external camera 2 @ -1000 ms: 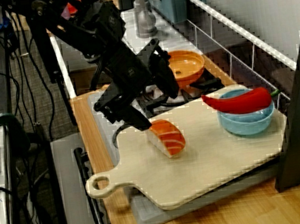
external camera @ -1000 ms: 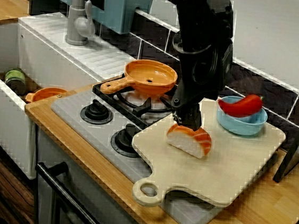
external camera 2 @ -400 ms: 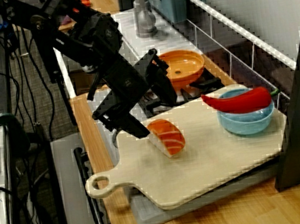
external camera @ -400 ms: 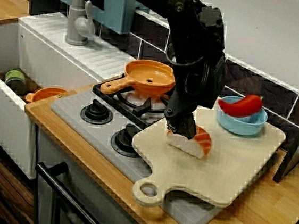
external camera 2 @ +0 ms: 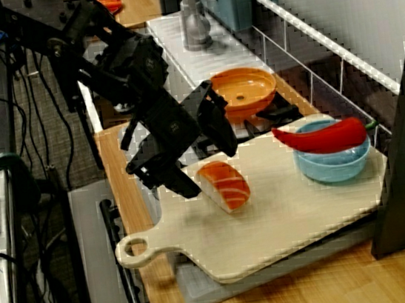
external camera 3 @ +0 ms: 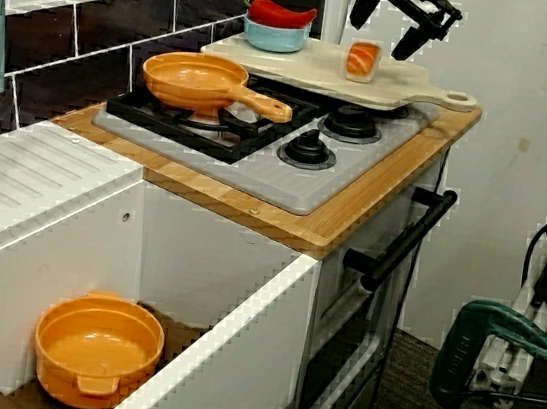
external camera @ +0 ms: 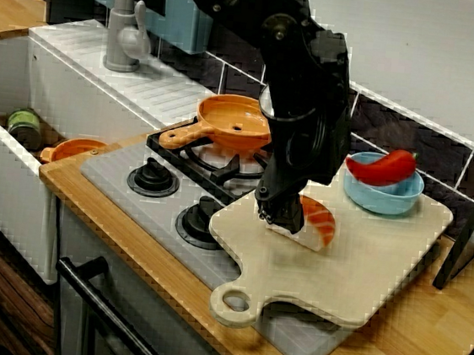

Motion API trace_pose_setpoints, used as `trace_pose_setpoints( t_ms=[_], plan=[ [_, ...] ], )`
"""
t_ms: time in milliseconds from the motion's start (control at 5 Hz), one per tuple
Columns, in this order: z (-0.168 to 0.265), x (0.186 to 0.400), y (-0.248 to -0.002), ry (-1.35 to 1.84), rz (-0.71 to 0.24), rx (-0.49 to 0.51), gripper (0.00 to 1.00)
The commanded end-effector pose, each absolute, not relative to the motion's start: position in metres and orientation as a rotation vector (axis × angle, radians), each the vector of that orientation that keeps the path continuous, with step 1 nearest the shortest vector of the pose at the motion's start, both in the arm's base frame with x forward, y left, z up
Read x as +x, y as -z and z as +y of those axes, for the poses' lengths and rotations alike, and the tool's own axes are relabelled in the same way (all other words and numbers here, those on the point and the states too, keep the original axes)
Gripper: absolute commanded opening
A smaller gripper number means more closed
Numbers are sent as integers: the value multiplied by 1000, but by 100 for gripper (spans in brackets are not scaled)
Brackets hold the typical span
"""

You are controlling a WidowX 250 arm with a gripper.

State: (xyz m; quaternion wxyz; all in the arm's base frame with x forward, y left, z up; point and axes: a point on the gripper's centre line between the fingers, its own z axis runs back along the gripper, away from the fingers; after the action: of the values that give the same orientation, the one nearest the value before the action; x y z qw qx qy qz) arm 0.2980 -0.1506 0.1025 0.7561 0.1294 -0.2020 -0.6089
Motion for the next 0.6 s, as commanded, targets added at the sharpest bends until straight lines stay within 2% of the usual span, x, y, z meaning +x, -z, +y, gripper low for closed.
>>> trace_pose_setpoints(
  t_ms=[0,400],
  plan=[
    [-155,300,-96,1318,-438,275,100],
    [-160,310,-89,1308,-411,267,100]
  ],
)
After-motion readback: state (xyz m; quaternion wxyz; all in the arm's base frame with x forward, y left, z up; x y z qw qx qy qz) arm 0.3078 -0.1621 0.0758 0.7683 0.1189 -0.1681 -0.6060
